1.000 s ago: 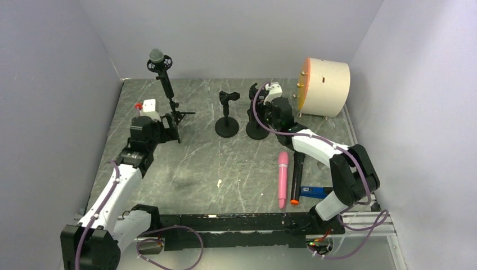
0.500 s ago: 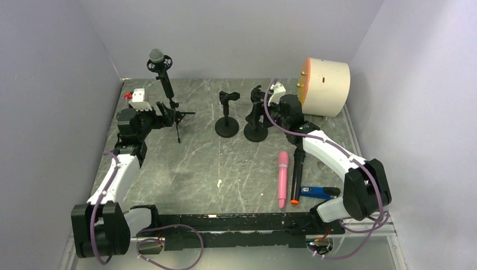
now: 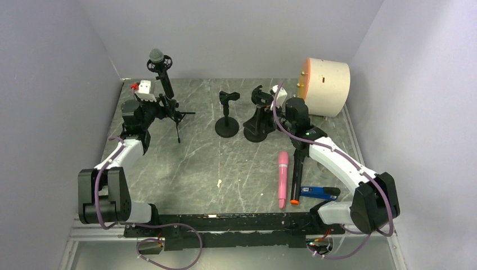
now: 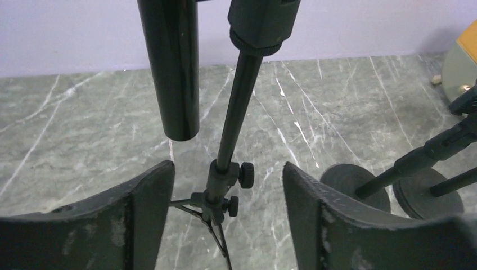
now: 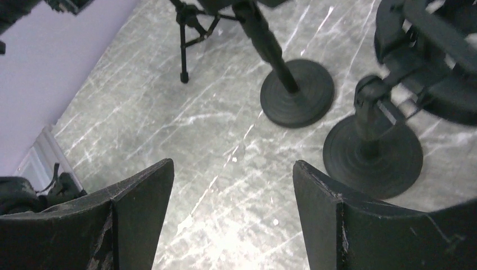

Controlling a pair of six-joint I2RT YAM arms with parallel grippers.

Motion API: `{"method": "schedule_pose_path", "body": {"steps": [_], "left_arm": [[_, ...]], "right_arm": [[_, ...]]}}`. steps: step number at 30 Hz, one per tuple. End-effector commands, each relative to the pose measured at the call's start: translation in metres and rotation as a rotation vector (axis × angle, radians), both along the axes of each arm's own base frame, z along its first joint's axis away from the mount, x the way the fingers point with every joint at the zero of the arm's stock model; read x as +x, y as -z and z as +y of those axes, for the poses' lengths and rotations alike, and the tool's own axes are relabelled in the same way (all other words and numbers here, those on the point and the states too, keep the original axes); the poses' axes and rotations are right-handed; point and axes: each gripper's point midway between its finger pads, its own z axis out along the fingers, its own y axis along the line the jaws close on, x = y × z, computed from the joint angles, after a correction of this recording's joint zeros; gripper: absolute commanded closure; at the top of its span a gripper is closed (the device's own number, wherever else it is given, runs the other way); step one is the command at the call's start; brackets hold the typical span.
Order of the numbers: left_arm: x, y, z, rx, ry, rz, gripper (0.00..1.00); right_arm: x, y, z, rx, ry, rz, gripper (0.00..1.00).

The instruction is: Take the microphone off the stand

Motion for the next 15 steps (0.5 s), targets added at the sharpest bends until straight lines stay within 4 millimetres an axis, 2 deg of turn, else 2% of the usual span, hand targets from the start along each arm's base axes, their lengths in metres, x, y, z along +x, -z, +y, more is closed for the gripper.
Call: {"method": "schedule_pose_path", "body": {"steps": [1,6,11,15], "left_arm": [[0.013,-0.034,-0.003,0.043,0.044,-0.124,0.33],[0.014,-0.032,0.001,0.070,0.025,-0.140,0.49],[0.014,-0.030,-0.002,0.109,0.055,-0.141,0.62],[0.014,-0.027,-0.010,0.106,0.104,-0.115,0.71]], "right_arm": [[-0.018,-0.002,-0.004,0.042,-0.010,0.004,0.20],[-0.031,0.013,-0.007,0.044,-0.026,0.044,0.22],[-0.055,0.021,0.000,0.141,-0.081,0.095,0.22],[-0.065,0.028,-0.001,0.200,-0.072,0.134,0.22]]}}
